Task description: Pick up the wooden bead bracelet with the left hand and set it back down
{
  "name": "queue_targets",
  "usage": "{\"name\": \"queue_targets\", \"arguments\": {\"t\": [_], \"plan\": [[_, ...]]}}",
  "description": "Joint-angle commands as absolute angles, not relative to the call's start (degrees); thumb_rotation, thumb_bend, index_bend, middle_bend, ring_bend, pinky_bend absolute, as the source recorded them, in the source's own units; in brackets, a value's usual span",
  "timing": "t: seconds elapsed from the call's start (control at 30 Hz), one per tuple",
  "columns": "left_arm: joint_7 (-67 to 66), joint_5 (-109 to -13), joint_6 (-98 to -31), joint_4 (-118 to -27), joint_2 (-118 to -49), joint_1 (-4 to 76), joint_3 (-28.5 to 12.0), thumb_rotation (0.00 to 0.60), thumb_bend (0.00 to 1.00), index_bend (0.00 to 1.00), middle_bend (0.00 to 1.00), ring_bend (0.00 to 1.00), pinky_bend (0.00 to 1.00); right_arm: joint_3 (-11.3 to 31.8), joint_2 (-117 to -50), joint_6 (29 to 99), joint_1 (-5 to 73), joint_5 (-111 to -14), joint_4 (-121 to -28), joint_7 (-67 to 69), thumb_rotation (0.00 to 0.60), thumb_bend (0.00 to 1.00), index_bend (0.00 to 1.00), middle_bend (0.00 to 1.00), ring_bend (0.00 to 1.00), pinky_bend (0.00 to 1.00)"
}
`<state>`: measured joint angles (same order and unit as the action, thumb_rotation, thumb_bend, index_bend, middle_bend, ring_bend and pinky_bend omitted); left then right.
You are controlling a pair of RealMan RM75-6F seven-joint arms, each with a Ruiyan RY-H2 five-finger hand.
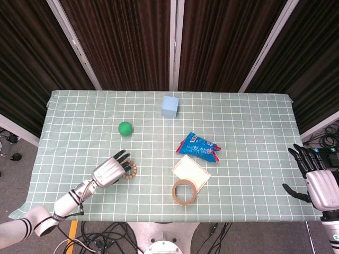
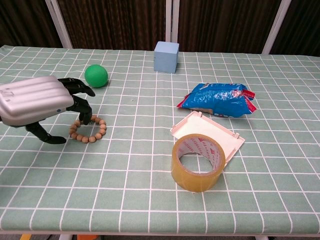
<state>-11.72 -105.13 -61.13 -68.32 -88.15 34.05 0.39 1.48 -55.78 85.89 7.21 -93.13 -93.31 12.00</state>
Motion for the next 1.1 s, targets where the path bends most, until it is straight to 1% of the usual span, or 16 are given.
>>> {"name": "queue_targets", "arguments": {"t": [0.03, 0.4, 0.53, 0.8, 1.1], "plan": [[-14.02, -103.84, -60.3, -68.13, -89.02, 34.2, 0.9, 0.6, 0.18, 0.42, 0.43, 0.12, 0.13, 1.52, -55.84, 85.77, 7.19, -92.93, -93.24, 12.03, 0.6, 0.11, 0.0, 0.0, 0.0, 0.0], [-13.86, -100.8, -59.33, -67.03, -91.03, 34.91, 1.67, 0.6, 0.18, 0.45, 0.45, 0.12, 0.13, 1.73, -56.01, 85.53, 7.2, -92.49, -93.09, 12.13, 0.6, 0.11, 0.0, 0.0, 0.0, 0.0], [-13.48, -100.73, -60.0, -65.73, -92.02, 35.13, 2.08, 0.6, 0.19, 0.49, 0.48, 0.15, 0.13, 1.76, -55.97, 85.5, 7.12, -92.31, -93.07, 12.3, 0.6, 0.11, 0.0, 0.0, 0.0, 0.0], [-12.01, -99.98, -60.04, -64.4, -92.77, 35.55, 3.1, 0.6, 0.23, 0.5, 0.49, 0.16, 0.13, 1.77, -56.06, 85.66, 6.93, -92.24, -92.86, 12.62, 0.6, 0.1, 0.0, 0.0, 0.0, 0.0], [-6.79, -99.36, -62.31, -61.69, -94.12, 35.22, 3.8, 0.6, 0.28, 0.57, 0.55, 0.23, 0.14, 1.89, -56.15, 85.88, 6.82, -92.24, -92.7, 12.88, 0.6, 0.1, 0.0, 0.0, 0.0, 0.0]]}}
